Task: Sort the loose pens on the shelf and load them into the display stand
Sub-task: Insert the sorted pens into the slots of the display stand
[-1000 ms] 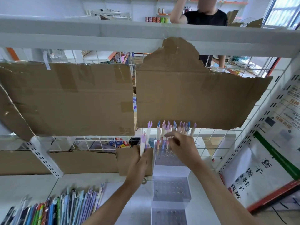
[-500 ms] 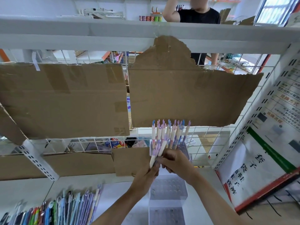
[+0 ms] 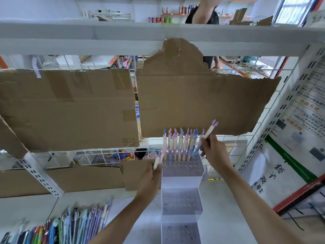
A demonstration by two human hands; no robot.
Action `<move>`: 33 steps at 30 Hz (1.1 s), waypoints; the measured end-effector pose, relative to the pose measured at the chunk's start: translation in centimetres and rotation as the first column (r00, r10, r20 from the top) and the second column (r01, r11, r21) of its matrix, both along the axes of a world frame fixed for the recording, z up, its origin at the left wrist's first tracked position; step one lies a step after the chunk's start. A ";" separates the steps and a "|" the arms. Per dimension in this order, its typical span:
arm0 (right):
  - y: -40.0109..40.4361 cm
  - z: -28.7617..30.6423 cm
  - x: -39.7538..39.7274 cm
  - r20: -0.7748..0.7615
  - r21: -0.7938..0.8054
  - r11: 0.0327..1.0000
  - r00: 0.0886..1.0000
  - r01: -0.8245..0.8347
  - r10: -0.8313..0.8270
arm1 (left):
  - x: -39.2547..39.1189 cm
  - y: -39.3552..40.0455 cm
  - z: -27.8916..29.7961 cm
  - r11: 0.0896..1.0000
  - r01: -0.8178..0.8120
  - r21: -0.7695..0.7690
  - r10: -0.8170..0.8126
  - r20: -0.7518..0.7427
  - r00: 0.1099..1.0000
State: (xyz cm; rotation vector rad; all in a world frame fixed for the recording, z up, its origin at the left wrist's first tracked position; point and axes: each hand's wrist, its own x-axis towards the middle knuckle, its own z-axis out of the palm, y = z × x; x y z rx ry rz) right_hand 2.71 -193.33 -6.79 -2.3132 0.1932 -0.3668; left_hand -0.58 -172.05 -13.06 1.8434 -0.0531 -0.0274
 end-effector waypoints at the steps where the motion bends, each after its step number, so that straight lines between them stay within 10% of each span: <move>1: 0.1 -0.3 0.3 -0.033 -0.039 0.999 0.999 -0.011 0.010 | 0.1 -0.1 -0.1 1.000 0.022 0.007 -0.022 -0.005 1.000; 18: 1.3 -4.3 1.6 -0.276 -0.110 0.994 0.961 0.005 -0.035 | -0.5 0.2 -0.5 0.988 0.154 0.005 -0.154 0.009 0.988; 23: 1.5 -4.3 -0.9 -0.259 0.002 1.000 0.966 0.023 -0.022 | -0.4 0.1 -0.5 0.973 0.213 -0.083 -0.216 -0.026 0.976; 27: 4.0 -2.6 -4.6 -0.274 0.498 0.839 0.879 -0.218 0.390 | -0.2 -1.2 -0.7 0.956 0.293 0.029 -0.294 0.018 0.956; 33: 3.2 -1.9 -3.8 -0.185 0.428 0.896 0.958 -0.121 0.218 | 0.3 -2.4 -0.9 0.957 0.256 0.140 -0.260 0.010 0.966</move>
